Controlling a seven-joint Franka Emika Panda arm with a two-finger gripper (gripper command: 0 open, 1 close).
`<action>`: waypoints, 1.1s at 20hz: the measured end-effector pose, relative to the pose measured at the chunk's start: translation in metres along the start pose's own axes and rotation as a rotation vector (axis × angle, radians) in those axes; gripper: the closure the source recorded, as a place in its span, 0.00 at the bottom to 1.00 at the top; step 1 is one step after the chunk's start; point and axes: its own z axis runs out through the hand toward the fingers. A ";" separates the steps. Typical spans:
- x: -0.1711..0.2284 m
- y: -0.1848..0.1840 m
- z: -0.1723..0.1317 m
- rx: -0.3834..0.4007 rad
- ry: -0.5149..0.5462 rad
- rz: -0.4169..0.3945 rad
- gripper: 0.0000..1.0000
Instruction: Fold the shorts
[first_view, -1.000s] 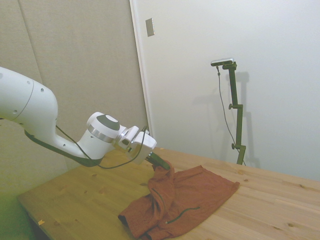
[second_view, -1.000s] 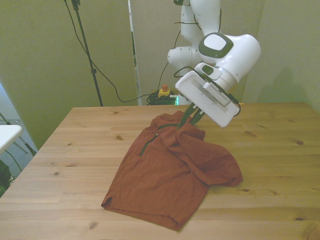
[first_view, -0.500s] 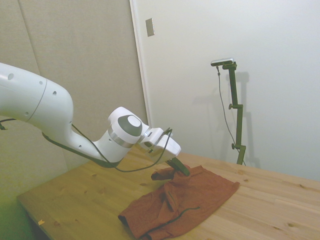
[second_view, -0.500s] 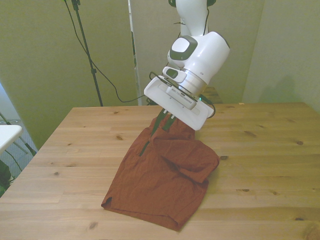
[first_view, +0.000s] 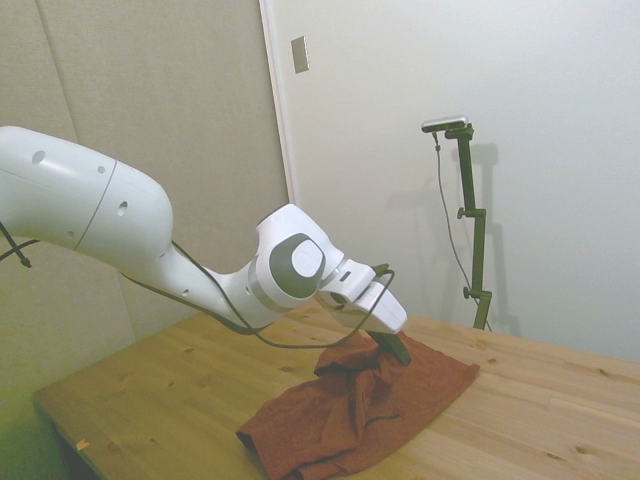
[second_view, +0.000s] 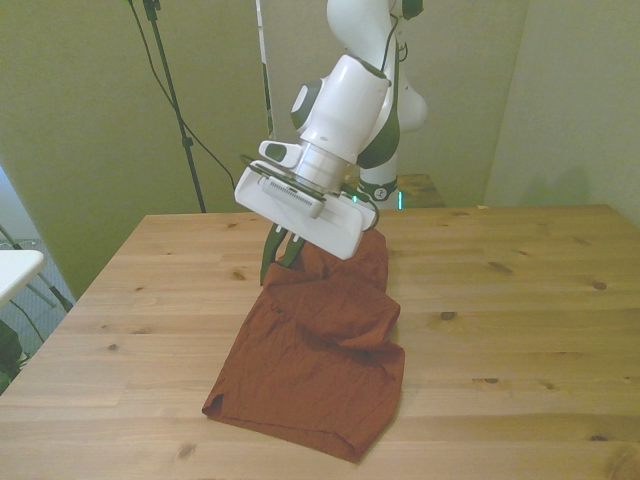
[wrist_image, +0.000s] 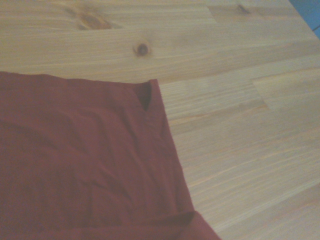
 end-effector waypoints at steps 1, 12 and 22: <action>0.008 0.005 0.004 0.000 -0.003 0.017 0.00; 0.087 0.066 0.027 0.053 -0.055 0.180 0.00; 0.028 0.002 -0.047 0.005 -0.035 -0.048 0.00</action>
